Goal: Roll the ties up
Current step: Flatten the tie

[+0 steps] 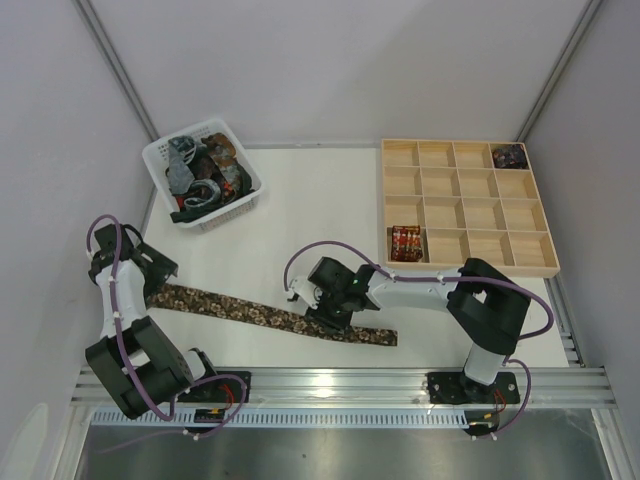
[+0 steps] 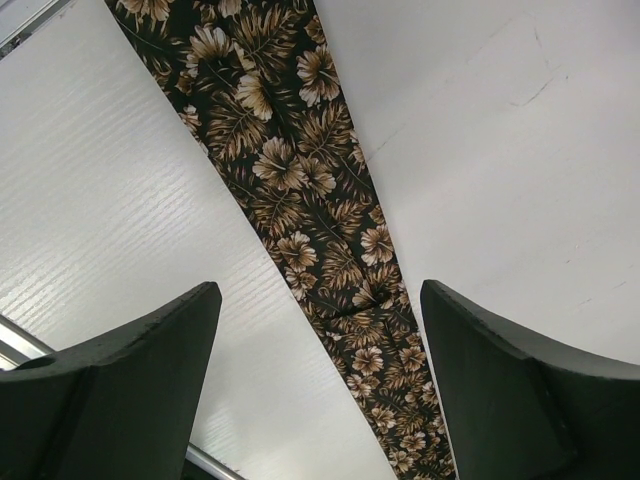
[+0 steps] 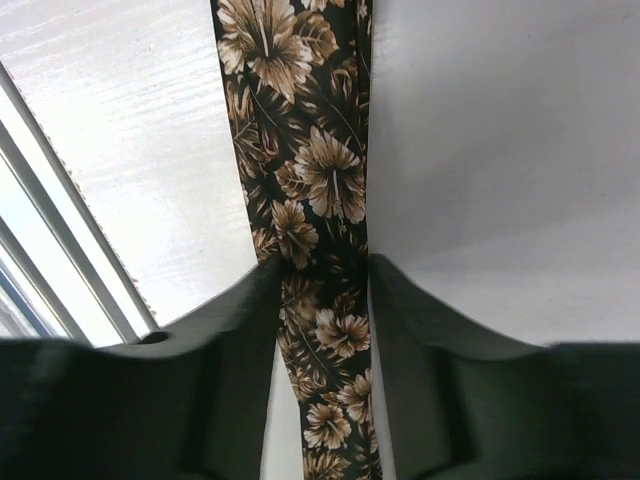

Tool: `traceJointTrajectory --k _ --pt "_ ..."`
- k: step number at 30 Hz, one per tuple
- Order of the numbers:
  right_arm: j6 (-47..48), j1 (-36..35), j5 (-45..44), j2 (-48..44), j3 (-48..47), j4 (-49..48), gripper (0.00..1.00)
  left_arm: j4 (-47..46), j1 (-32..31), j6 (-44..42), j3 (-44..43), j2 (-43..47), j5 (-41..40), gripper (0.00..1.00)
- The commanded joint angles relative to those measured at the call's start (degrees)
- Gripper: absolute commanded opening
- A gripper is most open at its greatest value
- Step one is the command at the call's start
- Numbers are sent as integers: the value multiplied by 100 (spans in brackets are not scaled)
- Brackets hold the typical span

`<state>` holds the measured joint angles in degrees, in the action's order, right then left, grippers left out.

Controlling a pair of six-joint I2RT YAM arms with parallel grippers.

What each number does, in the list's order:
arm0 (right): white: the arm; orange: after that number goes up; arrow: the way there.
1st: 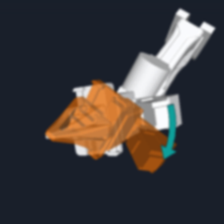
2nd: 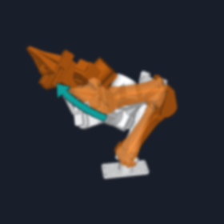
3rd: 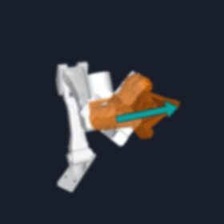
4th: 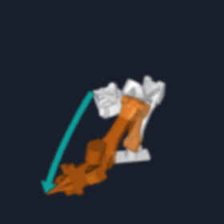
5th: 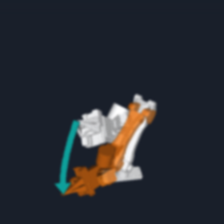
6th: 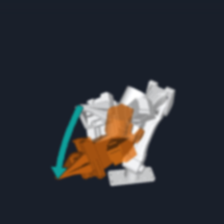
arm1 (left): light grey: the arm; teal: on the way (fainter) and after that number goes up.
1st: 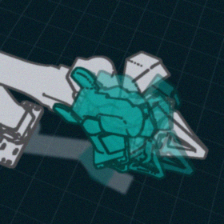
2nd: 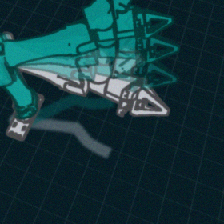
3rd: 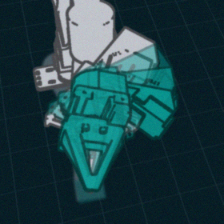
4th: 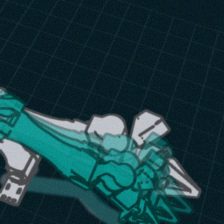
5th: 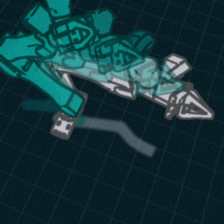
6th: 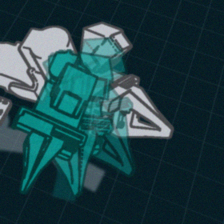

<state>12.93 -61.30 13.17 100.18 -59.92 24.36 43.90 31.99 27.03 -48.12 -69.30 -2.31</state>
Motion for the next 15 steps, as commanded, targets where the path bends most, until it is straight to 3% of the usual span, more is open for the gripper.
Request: traceJointTrajectory --k 1,4,8,13,15 --pt "-185 21 -33 -157 -178 78 49 -39 -43 -4 -198 74 90 87" --pt "-343 65 -269 -323 -239 113 59 -39 -61 -13 -189 74 116 87" --pt "-782 249 -604 -727 -318 183 63 -4 -140 -66 -259 74 178 86" --pt "-1651 610 -1008 -1587 -214 552 63 -354 -429 -259 -137 337 1301 79" --pt "-2247 828 -1071 -1869 -30 718 62 -548 -999 -172 3 504 1626 77"
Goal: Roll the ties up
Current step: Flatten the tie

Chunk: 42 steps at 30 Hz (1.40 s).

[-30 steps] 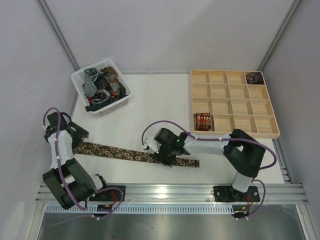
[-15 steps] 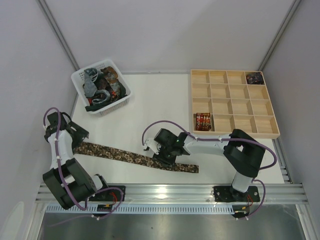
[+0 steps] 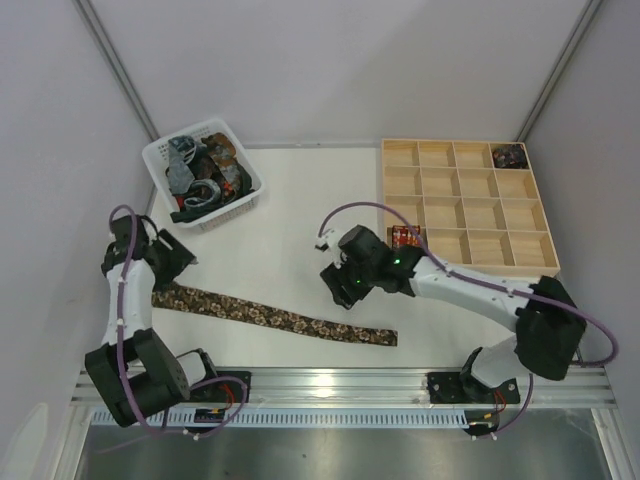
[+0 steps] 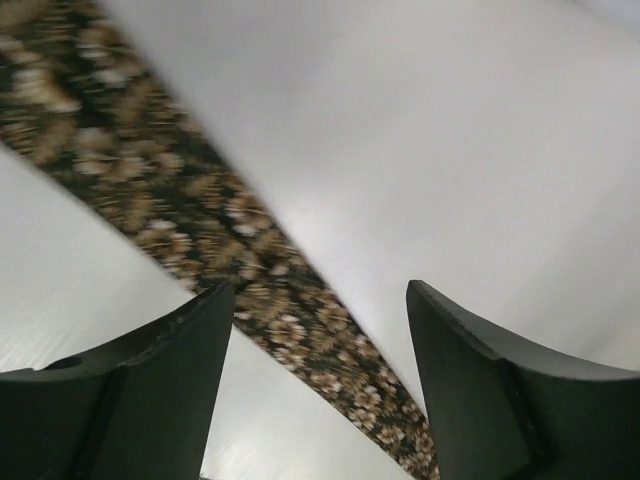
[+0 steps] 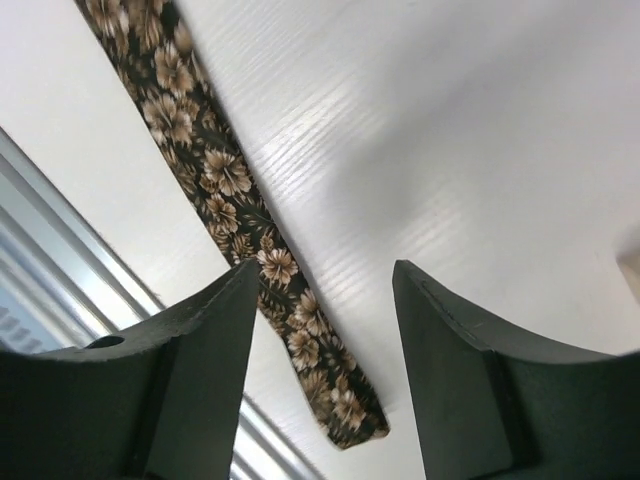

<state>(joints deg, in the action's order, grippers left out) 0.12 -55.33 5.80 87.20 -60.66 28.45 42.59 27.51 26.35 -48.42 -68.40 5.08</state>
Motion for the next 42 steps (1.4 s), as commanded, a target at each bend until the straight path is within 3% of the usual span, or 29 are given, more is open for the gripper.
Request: traceJointTrajectory --k 1,4,7,8,13,15,18,25,28,32,39,42 --pt "-1205 329 -326 -772 272 354 61 -505 -797 -60 70 520 1028 75" --pt "-1970 611 -45 -1423 904 539 61 -839 -2357 308 158 468 1521 69" --pt "-2595 927 289 -1986 1406 679 59 -1313 -3512 581 202 337 1766 61" --pt "-2770 1015 368 -2240 1687 767 59 -1567 -4194 773 202 127 1864 59" --pt "-3919 1577 949 -3015 2436 645 47 -2403 -6130 1451 44 -892 2662 27" --pt "-4360 1770 879 -3374 2664 785 30 -2518 -6554 1513 -193 -1566 2857 15" --pt "-4924 1991 774 -3936 2936 838 25 -2572 -7232 1531 -597 -2253 3104 0" --pt "-5233 2158 518 -4448 3227 1181 16 -2808 -7821 1803 -994 -3064 3368 0" --pt "-5224 2193 509 -4448 3202 1268 22 -2949 -7997 1918 -1020 -3319 3394 0" --pt "-5119 2228 658 -4518 3210 1374 52 -3186 -8068 2093 -994 -3504 3394 0" --pt "-5057 2255 993 -4580 3456 1067 75 -3256 -8068 2058 -1037 -3768 3306 0" --pt "-4996 2263 958 -4458 3526 952 78 -3292 -8068 2067 -1064 -3908 3341 1"
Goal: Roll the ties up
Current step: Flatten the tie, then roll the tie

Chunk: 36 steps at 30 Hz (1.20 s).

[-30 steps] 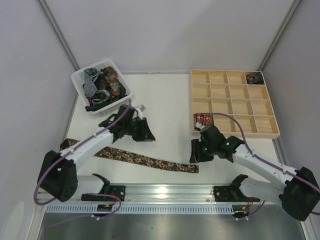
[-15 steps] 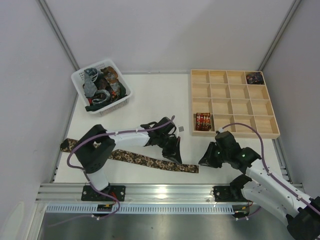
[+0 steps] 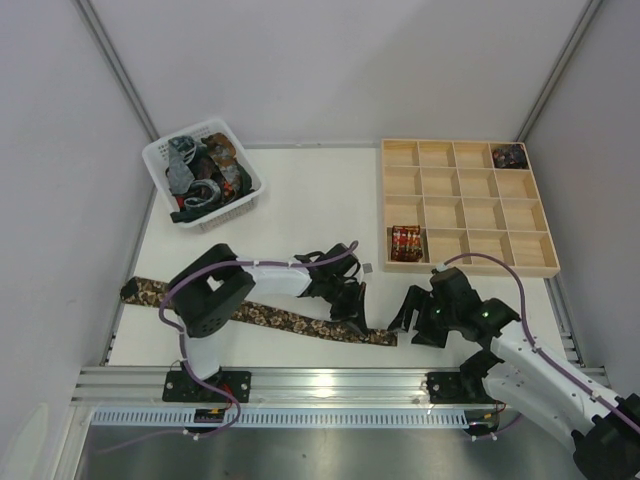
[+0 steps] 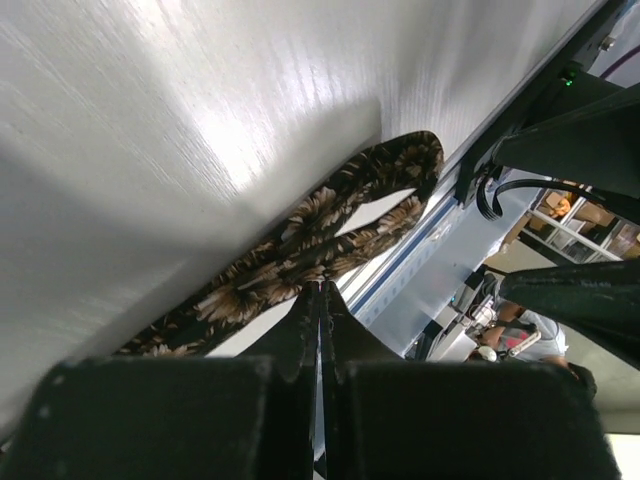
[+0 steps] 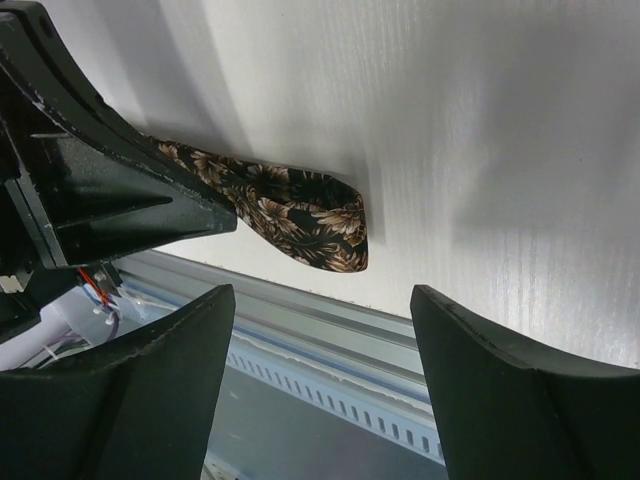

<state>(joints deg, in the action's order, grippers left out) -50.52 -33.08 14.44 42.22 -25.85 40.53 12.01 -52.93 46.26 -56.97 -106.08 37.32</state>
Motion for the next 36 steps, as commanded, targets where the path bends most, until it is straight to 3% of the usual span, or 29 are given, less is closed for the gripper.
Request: traceJointTrajectory --k 1,25,34,36 --pt "78 39 121 93 79 -309 78 -252 -25 85 -218 -167 144 0" --pt "710 91 859 1139 572 -2040 55 -164 46 41 -86 -501 135 0" --pt "781 100 1070 1175 344 -2050 28 -76 72 -21 -104 -563 126 1" --pt "807 100 1087 1201 239 -1971 25 -85 72 -29 -113 -563 126 0"
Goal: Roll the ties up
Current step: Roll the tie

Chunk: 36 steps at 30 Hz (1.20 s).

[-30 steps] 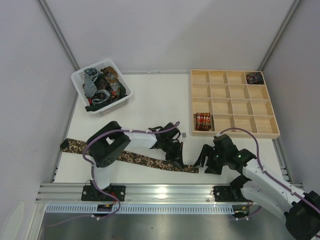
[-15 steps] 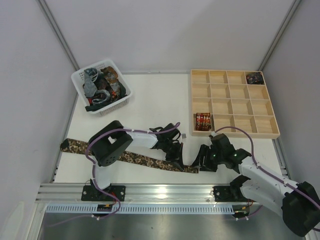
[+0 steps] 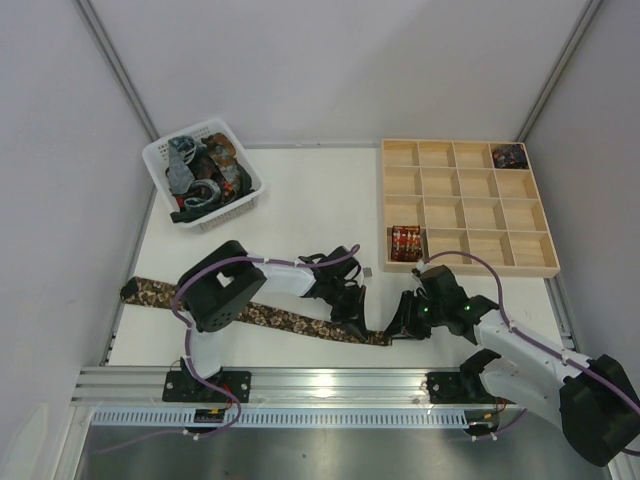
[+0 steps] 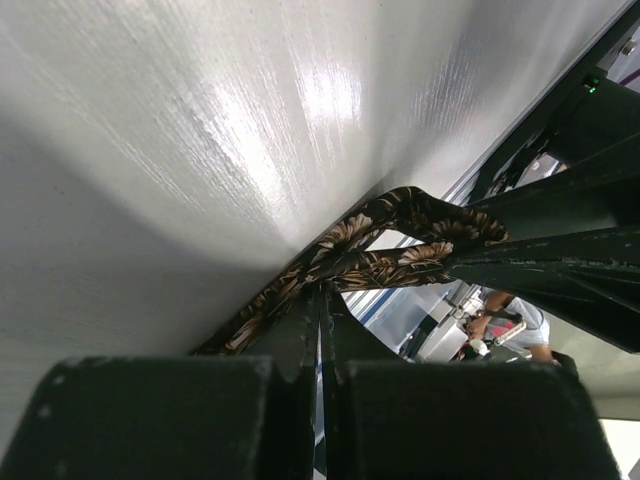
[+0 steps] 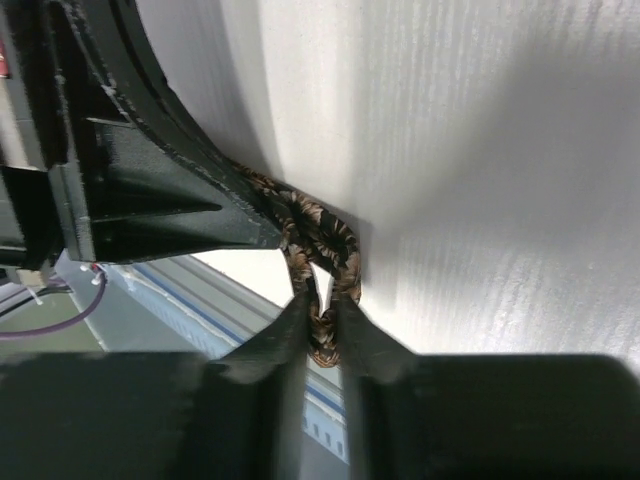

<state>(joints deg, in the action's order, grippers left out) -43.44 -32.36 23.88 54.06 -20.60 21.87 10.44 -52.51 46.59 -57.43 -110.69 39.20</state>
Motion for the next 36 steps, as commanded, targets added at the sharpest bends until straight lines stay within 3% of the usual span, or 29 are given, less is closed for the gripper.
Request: traceJointTrajectory --k 1,5,18,26,36 --pt "116 28 152 43 -330 -86 19 73 39 -62 -67 -119 -62 0" --pt "108 19 442 148 -585 -147 8 108 39 -71 -93 -154 -70 0" --pt "-209 -411 988 1430 -1376 -913 0 195 39 -80 -146 -216 -123 0" --pt "-226 -508 697 1519 -1157 -912 0 380 74 -176 -172 -146 -158 0" --pt "-191 -526 697 1642 -1157 -956 0 1382 92 -958 -427 347 -773 2"
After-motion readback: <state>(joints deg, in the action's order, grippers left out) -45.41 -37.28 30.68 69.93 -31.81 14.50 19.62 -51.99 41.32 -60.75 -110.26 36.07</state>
